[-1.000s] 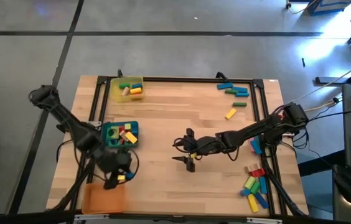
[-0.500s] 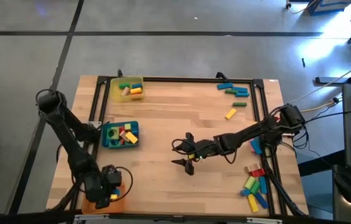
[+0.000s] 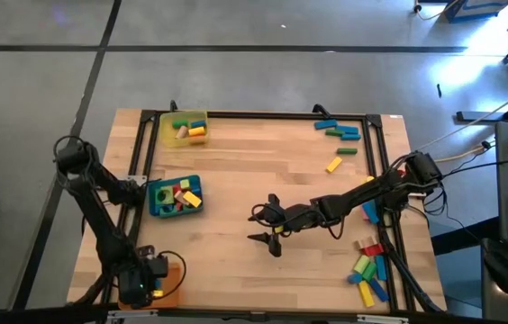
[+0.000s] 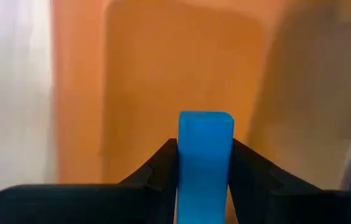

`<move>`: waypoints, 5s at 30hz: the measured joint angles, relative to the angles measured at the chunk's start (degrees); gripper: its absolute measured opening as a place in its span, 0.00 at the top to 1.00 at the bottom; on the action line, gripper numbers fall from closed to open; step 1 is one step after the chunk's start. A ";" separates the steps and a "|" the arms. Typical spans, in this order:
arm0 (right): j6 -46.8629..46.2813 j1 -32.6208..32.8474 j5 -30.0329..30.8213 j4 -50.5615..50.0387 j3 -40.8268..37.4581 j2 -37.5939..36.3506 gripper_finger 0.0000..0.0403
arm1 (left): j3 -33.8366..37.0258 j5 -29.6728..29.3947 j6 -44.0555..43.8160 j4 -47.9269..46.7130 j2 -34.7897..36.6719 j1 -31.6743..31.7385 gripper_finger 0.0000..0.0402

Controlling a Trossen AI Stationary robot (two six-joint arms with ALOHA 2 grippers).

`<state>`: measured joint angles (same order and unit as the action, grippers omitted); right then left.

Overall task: Sort blocks by size
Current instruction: Put the blue block into the orange bin, then put the yellow block into the orange bin

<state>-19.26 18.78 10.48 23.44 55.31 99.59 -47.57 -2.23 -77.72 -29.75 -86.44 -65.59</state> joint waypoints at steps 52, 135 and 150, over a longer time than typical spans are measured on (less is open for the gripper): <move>-3.03 -2.30 7.43 -15.65 0.04 -5.25 0.33 | 3.22 -32.19 44.02 4.81 16.27 20.58 0.55; -66.55 -31.88 30.70 -51.65 -22.21 -6.43 0.34 | 26.10 -23.70 67.60 48.41 16.16 47.94 0.55; -58.39 -28.88 29.68 -47.39 -22.40 -6.47 0.73 | 26.10 -23.68 67.42 48.39 16.16 47.94 0.55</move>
<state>-77.65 -10.10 40.17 -23.95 32.91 93.12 -21.47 -25.91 -10.30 18.64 -70.28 -17.65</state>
